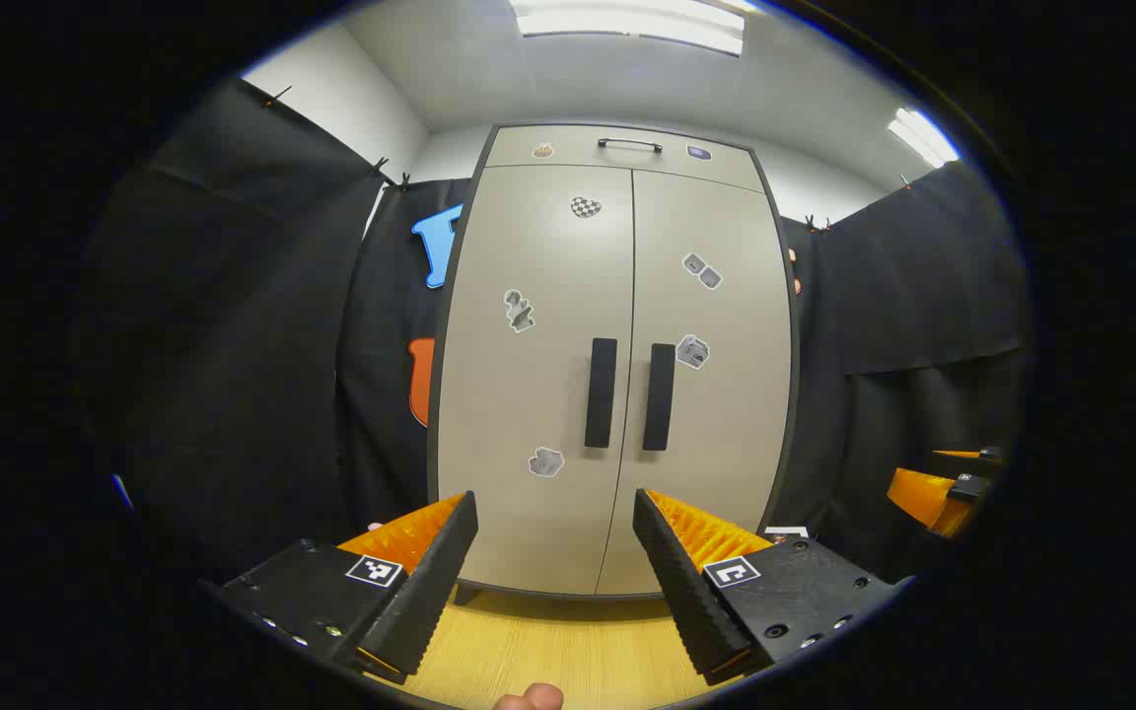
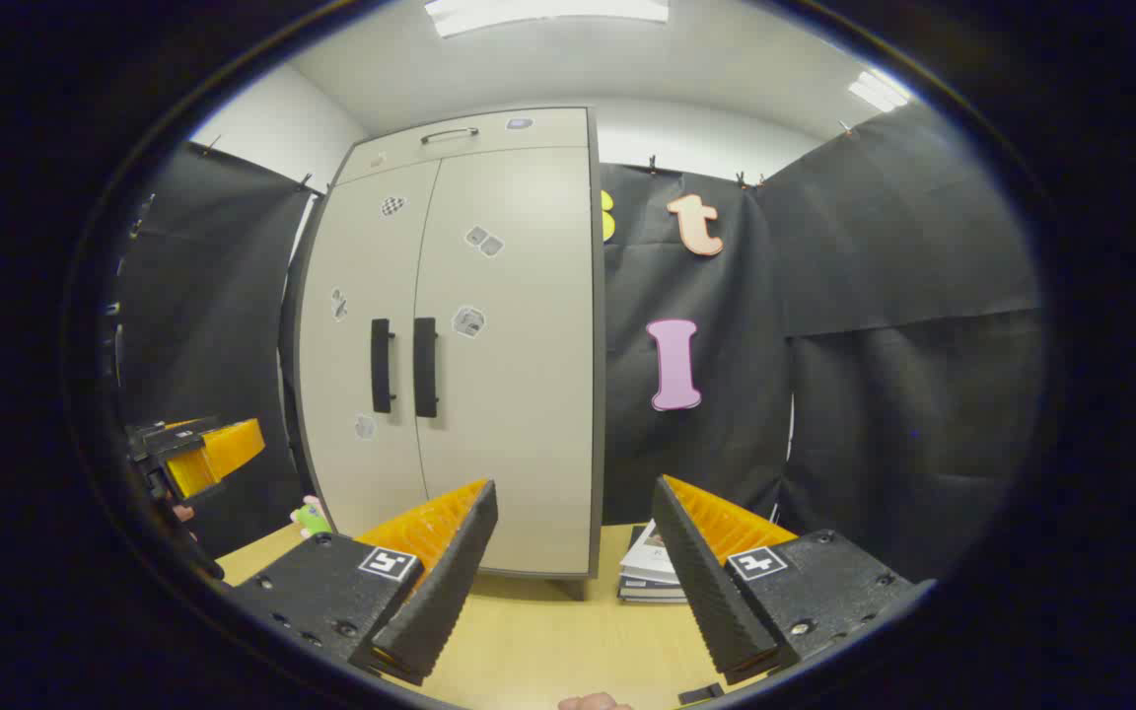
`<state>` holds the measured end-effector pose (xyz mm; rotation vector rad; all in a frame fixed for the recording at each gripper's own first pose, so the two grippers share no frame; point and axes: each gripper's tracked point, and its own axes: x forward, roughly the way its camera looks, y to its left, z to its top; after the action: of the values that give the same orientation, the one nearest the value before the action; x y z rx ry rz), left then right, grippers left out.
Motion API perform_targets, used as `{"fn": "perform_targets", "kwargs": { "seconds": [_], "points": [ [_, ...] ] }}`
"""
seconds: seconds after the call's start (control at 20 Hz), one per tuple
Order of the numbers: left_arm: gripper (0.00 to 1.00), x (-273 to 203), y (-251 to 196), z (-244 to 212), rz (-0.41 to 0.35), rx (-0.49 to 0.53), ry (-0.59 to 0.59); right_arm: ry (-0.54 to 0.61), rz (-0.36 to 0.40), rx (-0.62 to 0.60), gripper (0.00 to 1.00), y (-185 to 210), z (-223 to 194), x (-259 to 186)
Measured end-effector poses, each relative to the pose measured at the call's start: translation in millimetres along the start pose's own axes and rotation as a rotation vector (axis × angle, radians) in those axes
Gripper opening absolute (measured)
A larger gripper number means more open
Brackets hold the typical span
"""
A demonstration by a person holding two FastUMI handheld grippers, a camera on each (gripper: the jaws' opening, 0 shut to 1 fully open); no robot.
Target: Open the right door of the double-door shoe cabinet with the right hand, and open the left door with the left hand.
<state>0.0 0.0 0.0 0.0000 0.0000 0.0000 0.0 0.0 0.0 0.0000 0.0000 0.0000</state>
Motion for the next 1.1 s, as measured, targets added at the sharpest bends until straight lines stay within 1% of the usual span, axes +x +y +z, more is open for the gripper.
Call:
{"fn": "perform_targets", "kwargs": {
  "seconds": [0.45,0.6,0.65,0.7,0.8,0.9,0.95,1.0,1.1],
  "points": [
    [0.95,5.8,-1.7,-4.9,-0.008,0.007,0.007,0.010,-0.025,0.003,0.99,1.9,-3.8,5.3],
    [0.95,9.4,0.4,-6.3,-0.007,0.009,0.014,0.020,-0.021,0.003,0.99,5.7,-6.1,6.8],
    [0.95,10.6,2.1,-5.7,-0.005,0.012,0.014,0.022,-0.022,0.003,0.97,6.7,-5.7,8.0],
    [0.95,11.1,3.5,-5.2,-0.006,0.015,0.013,0.022,-0.023,0.002,0.99,8.2,-6.7,9.0],
    [0.95,13.4,5.4,-3.9,-0.006,0.017,0.011,0.024,-0.025,0.005,0.99,10.9,-6.4,10.4],
    [0.95,14.6,6.8,-2.5,-0.011,0.021,0.009,0.022,-0.022,0.012,0.99,16.3,-4.6,11.9],
    [0.95,15.3,7.7,-2.4,-0.013,0.025,0.008,0.023,-0.019,0.012,0.96,19.8,-3.6,13.0],
    [0.95,15.8,8.9,-2.5,-0.014,0.027,0.009,0.022,-0.018,0.012,0.99,24.0,-3.1,13.9],
    [0.95,17.0,11.9,-3.9,-0.021,0.025,0.015,0.023,-0.008,0.014,0.99,33.8,-1.4,18.2]
  ]
}}
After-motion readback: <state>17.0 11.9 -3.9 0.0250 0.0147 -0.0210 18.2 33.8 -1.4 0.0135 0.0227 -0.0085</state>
